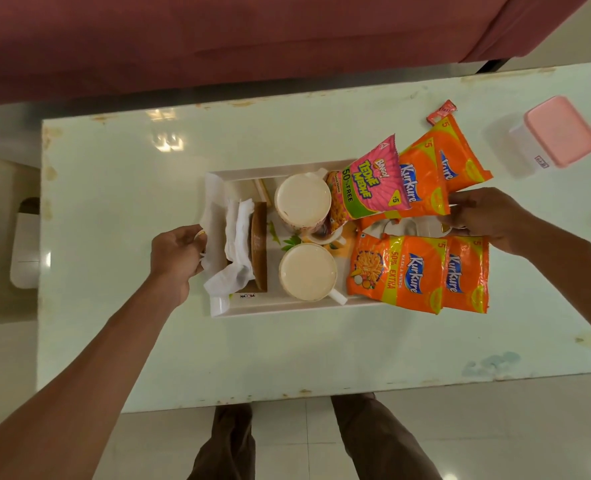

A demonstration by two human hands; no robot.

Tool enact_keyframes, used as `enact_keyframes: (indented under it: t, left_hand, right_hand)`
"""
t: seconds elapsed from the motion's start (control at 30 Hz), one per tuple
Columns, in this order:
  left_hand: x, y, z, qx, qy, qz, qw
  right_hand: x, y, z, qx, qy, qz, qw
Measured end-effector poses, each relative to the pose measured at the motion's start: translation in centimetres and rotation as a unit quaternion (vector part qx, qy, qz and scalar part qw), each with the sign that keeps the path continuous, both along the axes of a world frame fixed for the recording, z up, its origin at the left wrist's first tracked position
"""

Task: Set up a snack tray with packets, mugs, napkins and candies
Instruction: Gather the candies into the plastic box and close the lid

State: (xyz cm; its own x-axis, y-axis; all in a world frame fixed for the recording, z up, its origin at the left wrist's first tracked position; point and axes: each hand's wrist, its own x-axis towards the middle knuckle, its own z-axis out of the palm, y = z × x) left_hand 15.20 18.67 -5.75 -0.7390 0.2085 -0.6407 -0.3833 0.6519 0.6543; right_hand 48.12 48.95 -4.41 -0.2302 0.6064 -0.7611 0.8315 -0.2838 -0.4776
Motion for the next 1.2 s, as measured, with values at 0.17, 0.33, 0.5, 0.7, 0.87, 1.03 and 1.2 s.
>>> enact_keyframes:
  t: [0.17, 0.33, 0.5, 0.7, 0.87, 1.03, 1.2]
  left_hand:
    - [-0.2, 0.0, -0.1, -0.005, 0.003, -0.002, 1.0]
    - [-0.4, -0.2, 1.2, -0.016, 0.007, -0.032, 0.999]
    - [1.1, -2.3, 4.4, -0.036, 0.031, 0.012, 0.999]
    - [7.0, -6.3, 8.8, 0.064, 0.072, 0.132, 0.987]
    - [14.5, -5.9, 10.5, 0.168, 0.068, 0.149, 0.972]
    - [23.5, -0.9, 10.2, 0.254, -0.027, 0.084, 0.963]
    - [30.3, 4.4, 10.5, 0.308, -0.099, -0.037, 0.946]
  right_hand:
    - [0.0, 0.0, 0.0, 0.003, 0.0, 0.001, 1.0]
    - [0.2, -0.2, 0.3, 0.013, 0.006, 0.016, 1.0]
    - [2.6, -0.4, 2.7, 0.075, 0.025, -0.042, 0.996]
    - [6.2, -1.7, 6.1, 0.167, 0.031, -0.081, 0.982]
    - [8.6, -2.0, 8.8, 0.247, 0.021, -0.054, 0.967]
    - [10.3, -1.2, 9.8, 0.34, -0.019, 0.067, 0.938]
    - [11.7, 4.5, 9.0, 0.331, -0.085, 0.21, 0.916]
